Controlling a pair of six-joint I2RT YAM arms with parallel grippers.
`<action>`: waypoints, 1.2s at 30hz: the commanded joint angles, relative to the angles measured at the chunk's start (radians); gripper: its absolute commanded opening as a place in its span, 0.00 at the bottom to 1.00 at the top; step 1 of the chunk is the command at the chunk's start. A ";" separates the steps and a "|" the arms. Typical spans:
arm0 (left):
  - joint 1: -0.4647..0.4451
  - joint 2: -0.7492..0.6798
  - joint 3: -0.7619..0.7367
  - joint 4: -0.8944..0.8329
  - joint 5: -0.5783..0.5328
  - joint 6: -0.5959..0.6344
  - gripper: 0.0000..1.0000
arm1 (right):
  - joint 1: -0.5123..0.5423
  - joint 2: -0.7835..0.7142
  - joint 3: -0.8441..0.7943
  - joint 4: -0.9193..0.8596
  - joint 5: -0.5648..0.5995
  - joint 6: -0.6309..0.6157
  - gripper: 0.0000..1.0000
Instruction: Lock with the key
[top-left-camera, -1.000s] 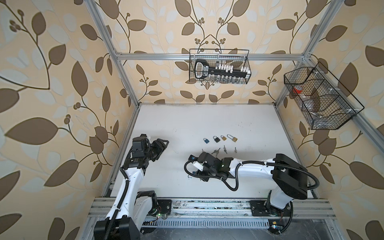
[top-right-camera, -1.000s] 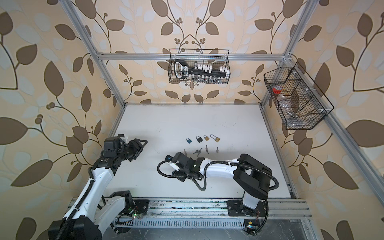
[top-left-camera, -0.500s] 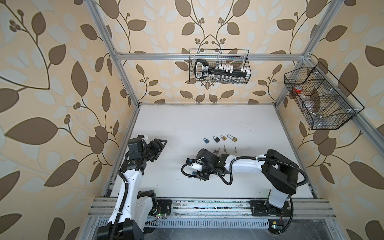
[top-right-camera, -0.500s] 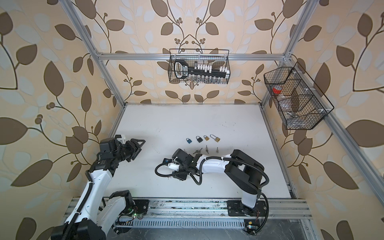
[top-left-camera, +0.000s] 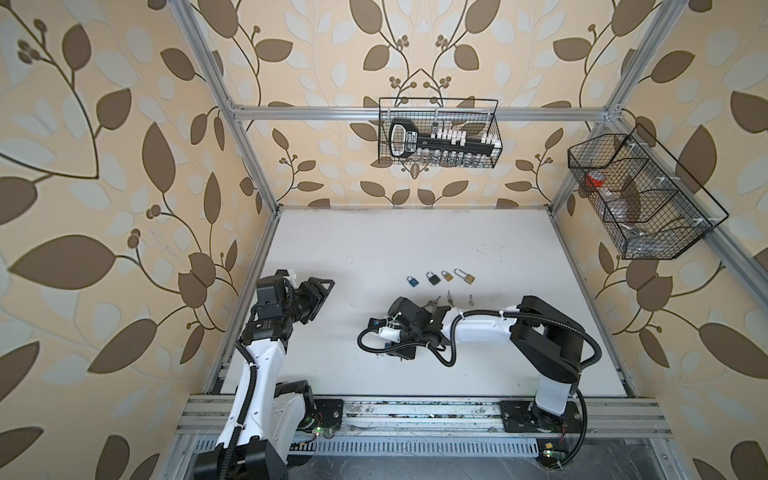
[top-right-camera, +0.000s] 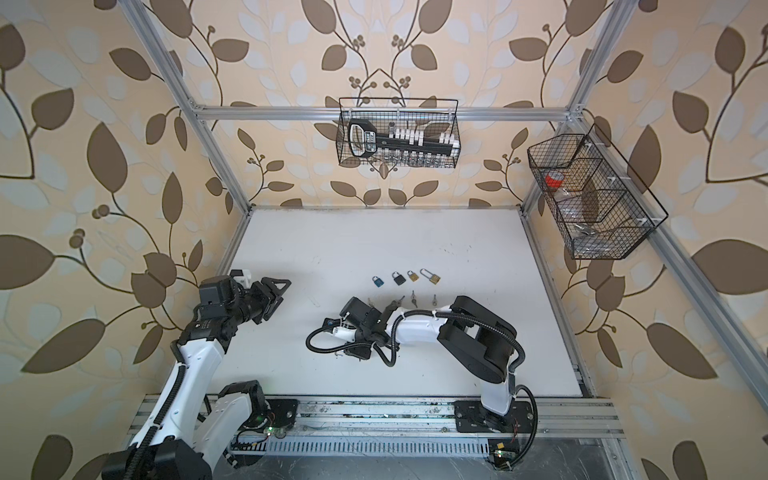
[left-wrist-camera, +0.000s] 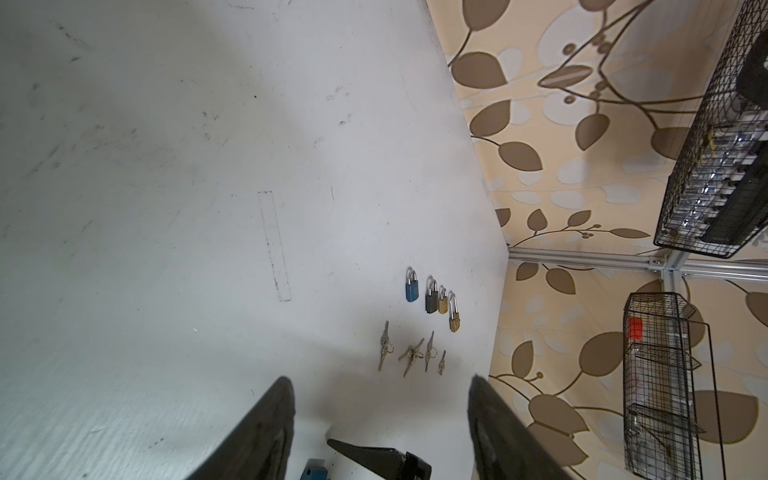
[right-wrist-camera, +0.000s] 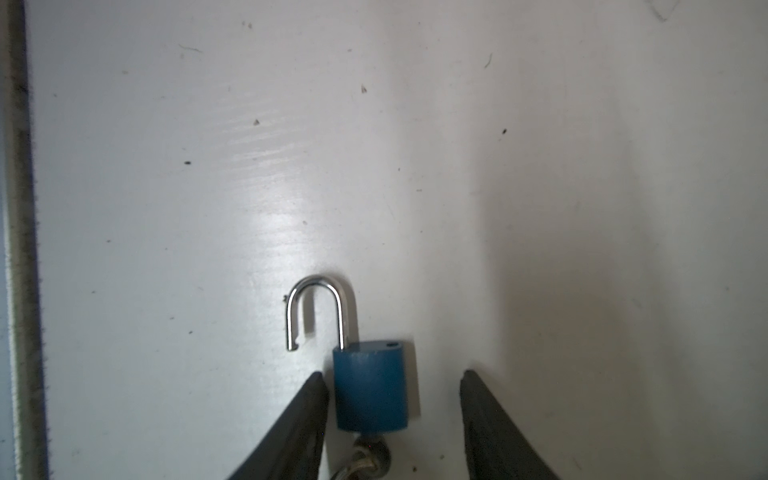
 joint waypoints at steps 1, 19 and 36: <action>0.009 -0.017 0.006 -0.002 0.025 0.025 0.66 | 0.002 0.038 0.029 -0.046 -0.016 -0.018 0.47; 0.006 -0.008 0.138 -0.057 0.037 0.109 0.66 | -0.038 -0.182 -0.047 0.046 0.010 0.067 0.12; -0.477 0.060 0.296 0.305 0.092 0.167 0.72 | -0.282 -0.658 -0.189 0.278 -0.030 0.199 0.00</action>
